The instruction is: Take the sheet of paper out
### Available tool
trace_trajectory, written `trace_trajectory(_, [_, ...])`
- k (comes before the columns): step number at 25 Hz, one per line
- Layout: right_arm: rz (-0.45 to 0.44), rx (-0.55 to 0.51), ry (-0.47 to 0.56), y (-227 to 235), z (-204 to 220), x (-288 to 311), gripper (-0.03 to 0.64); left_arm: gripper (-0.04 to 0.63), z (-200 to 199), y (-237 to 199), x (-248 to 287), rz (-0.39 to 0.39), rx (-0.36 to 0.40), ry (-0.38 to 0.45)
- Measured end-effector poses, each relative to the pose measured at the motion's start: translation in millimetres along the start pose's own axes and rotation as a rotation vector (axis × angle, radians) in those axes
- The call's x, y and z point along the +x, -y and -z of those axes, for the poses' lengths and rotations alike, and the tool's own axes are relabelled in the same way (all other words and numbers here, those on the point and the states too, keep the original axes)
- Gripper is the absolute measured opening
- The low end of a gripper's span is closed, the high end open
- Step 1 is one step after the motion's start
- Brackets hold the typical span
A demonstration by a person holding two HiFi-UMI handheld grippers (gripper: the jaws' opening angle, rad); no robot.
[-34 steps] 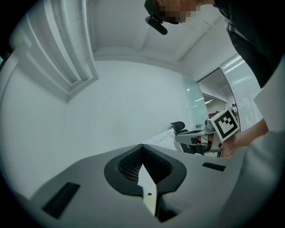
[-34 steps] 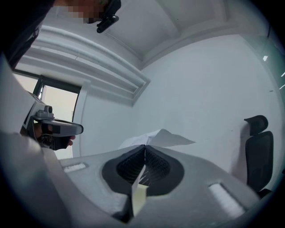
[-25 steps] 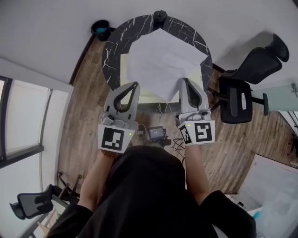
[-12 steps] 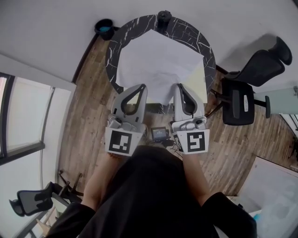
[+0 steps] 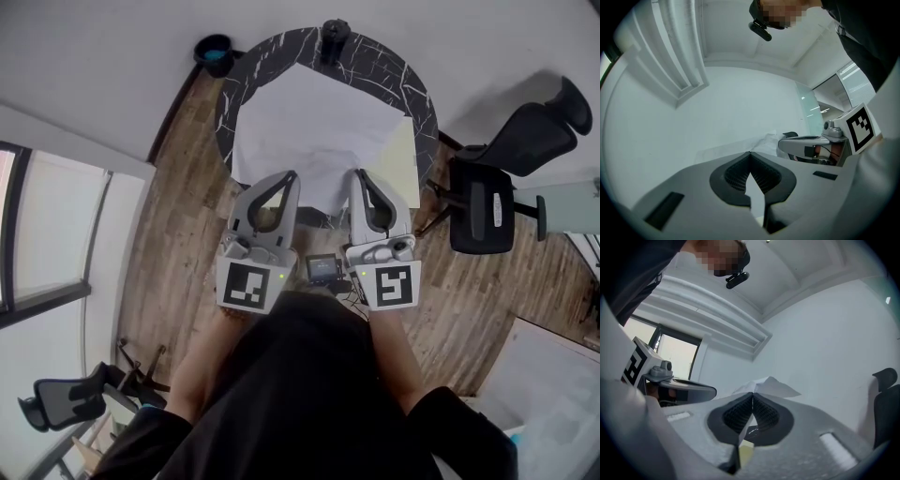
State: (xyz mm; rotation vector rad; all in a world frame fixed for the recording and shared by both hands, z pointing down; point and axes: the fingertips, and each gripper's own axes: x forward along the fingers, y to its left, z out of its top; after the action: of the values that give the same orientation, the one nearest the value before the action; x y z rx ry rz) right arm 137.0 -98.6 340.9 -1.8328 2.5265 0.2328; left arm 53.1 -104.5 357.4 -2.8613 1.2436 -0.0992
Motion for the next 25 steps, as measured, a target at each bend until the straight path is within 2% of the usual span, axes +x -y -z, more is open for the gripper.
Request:
trace_trajectory(8, [0.005, -0.052, -0.010, 2.8, 1.5, -3.4, -0.002, -0.006, 1.9, 3.7, -0.6, 0.012, -0.008, -0.004])
trace_trajectory(25, [0.014, -0.072, -0.043, 0.0, 7.8, -2.0, -0.002, -0.006, 10.1, 1.6, -3.4, 0.005, -0.027, -0.023])
